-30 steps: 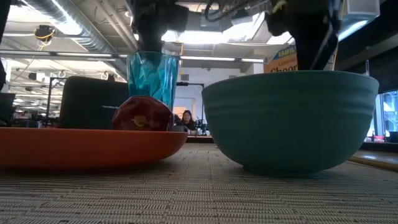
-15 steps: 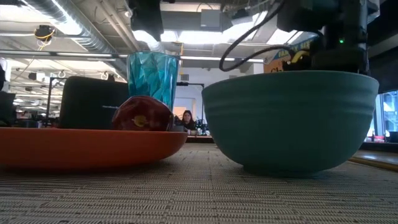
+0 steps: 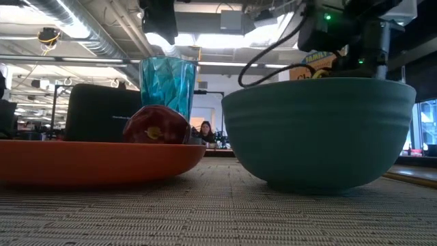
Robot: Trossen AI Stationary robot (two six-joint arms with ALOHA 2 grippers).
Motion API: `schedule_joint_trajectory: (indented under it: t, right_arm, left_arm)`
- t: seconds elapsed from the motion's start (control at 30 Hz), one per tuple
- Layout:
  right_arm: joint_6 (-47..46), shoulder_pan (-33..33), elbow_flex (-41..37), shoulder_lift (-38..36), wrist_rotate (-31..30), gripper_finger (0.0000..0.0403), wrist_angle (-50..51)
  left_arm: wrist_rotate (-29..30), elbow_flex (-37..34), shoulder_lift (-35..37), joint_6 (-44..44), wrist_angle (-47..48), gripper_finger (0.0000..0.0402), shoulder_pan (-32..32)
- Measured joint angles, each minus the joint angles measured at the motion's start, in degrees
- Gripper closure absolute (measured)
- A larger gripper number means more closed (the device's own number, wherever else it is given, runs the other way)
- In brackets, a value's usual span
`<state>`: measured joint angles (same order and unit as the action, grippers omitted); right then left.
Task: Arrange a breakfast setting
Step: Put the spoon in the cup
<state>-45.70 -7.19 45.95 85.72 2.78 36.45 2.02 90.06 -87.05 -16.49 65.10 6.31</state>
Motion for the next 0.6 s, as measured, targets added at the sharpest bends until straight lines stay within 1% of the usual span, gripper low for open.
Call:
schedule_joint_trajectory:
  t: [0.1,0.23,0.4,0.5,0.6]
  right_arm:
    - [1.33,1.51,0.00,-0.13,1.31,0.0116,-1.14]
    - [2.59,2.21,-0.04,0.48,1.38,0.0116,-2.20]
    - [1.26,2.37,-2.79,0.50,2.41,0.0121,-7.03]
    - [0.69,2.36,-4.19,0.50,2.39,0.0143,-6.76]
    - [0.51,2.37,-4.88,0.46,2.23,0.0179,-7.03]
  left_arm:
    - [0.00,0.00,-0.01,0.04,0.46,0.0292,0.00]
    - [0.02,0.00,-0.02,0.07,0.46,0.0292,0.00]
    - [0.23,0.00,-0.02,0.09,0.46,0.0292,0.00]
    - [0.33,0.00,-0.02,0.09,0.46,0.0292,0.00]
    - [0.33,0.00,-0.02,0.11,0.44,0.0292,0.00]
